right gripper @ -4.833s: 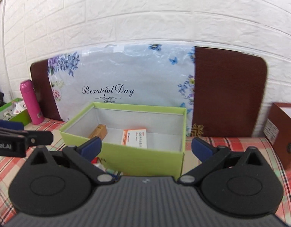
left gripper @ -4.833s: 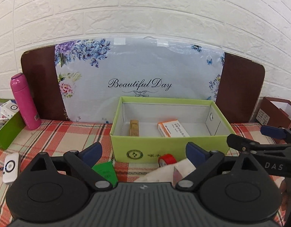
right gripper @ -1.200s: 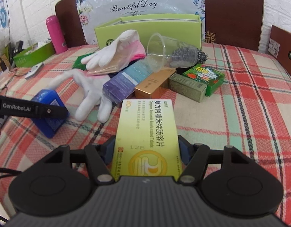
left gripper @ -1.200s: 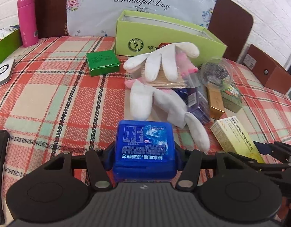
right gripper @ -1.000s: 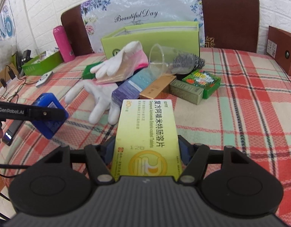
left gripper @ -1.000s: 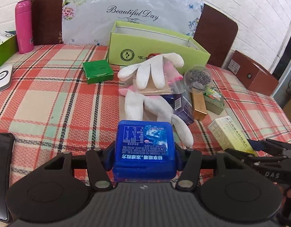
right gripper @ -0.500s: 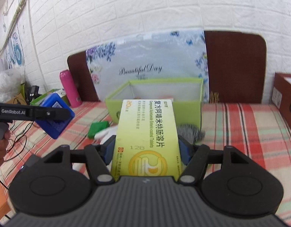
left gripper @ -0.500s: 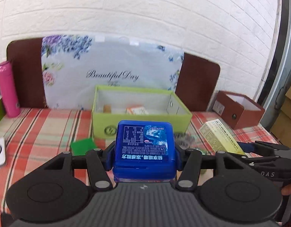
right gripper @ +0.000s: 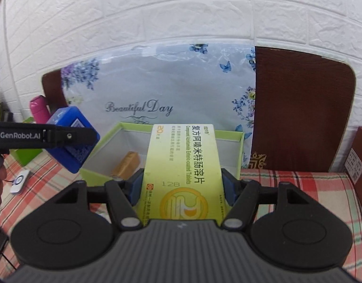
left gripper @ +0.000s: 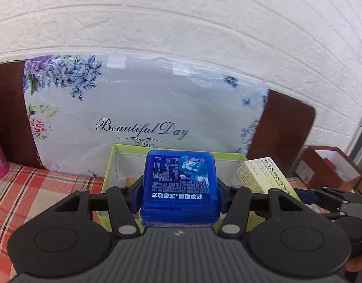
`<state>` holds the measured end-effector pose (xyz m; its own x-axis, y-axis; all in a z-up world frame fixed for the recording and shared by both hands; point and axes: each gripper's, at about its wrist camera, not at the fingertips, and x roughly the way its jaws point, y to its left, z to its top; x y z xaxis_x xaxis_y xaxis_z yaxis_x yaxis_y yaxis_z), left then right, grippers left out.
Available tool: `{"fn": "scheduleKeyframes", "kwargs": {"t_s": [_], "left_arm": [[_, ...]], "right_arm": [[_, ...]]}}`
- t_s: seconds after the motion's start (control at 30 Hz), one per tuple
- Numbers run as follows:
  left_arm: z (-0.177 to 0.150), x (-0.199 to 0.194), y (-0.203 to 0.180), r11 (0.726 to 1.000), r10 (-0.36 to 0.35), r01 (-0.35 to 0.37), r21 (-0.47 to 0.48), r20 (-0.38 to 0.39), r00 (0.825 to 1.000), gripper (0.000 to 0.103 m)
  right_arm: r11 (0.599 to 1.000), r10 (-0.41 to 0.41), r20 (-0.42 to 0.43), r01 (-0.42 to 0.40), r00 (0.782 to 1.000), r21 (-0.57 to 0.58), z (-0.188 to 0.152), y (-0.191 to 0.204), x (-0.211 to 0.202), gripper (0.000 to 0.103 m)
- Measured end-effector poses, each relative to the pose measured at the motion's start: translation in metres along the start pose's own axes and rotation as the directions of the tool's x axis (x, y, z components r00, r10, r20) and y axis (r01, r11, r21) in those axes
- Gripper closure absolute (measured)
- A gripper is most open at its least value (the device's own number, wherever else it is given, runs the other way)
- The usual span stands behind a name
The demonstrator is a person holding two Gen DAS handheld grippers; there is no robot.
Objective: Organize objects
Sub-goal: 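Lower the blue tin with the left tool while the right tool lowers the yellow box into the green box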
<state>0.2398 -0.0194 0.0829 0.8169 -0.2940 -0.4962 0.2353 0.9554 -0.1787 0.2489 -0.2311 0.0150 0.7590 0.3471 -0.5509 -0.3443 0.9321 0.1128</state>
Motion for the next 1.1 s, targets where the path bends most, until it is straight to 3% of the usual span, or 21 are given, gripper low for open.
{"fn": "scheduleKeyframes", "kwargs": {"t_s": [0.2,0.4,0.43,0.47,0.5,0.53,0.6,0.7,1.1], "left_arm": [[0.01,0.044,0.007,0.999,0.034,-0.034,0.013,-0.037,0.999,0.043],[0.006,0.079,0.013,0.999,0.049,-0.048,0.018,-0.077,0.996,0.043],[0.004,0.083,0.013,0.997,0.07,-0.068,0.025,-0.068,0.995,0.04],[0.002,0.086,0.013,0.995,0.097,-0.096,0.037,-0.051,0.994,0.034],[0.001,0.089,0.012,0.99,0.133,-0.131,0.048,-0.039,0.99,0.016],[0.0,0.089,0.013,0.987,0.156,-0.155,0.052,-0.031,0.987,0.01],[-0.002,0.088,0.016,0.99,0.133,-0.132,0.049,-0.018,0.991,0.01],[-0.003,0.085,0.025,0.993,0.115,-0.115,0.011,-0.032,0.993,0.01],[-0.008,0.005,0.007,0.993,0.118,-0.118,-0.007,0.006,0.993,0.01]], "right_arm": [[1.0,-0.027,-0.047,0.027,0.999,0.01,0.015,-0.012,0.06,0.038],[0.999,-0.036,-0.107,0.035,0.994,-0.012,0.009,-0.016,0.107,0.037],[0.999,-0.042,-0.121,0.038,0.992,-0.029,0.007,-0.015,0.114,0.037],[0.998,-0.045,-0.137,0.039,0.989,-0.049,0.005,-0.014,0.121,0.028],[0.997,-0.047,-0.141,0.037,0.989,-0.073,0.002,-0.013,0.126,0.023],[0.995,-0.041,-0.139,0.028,0.989,-0.092,0.001,-0.011,0.128,0.016],[0.994,-0.026,-0.137,0.011,0.99,-0.113,-0.001,-0.008,0.127,0.006],[0.992,-0.021,-0.105,0.008,0.994,-0.127,-0.002,-0.005,0.116,0.001],[0.999,-0.021,0.028,0.022,0.999,-0.044,-0.006,-0.008,0.022,0.0]]}}
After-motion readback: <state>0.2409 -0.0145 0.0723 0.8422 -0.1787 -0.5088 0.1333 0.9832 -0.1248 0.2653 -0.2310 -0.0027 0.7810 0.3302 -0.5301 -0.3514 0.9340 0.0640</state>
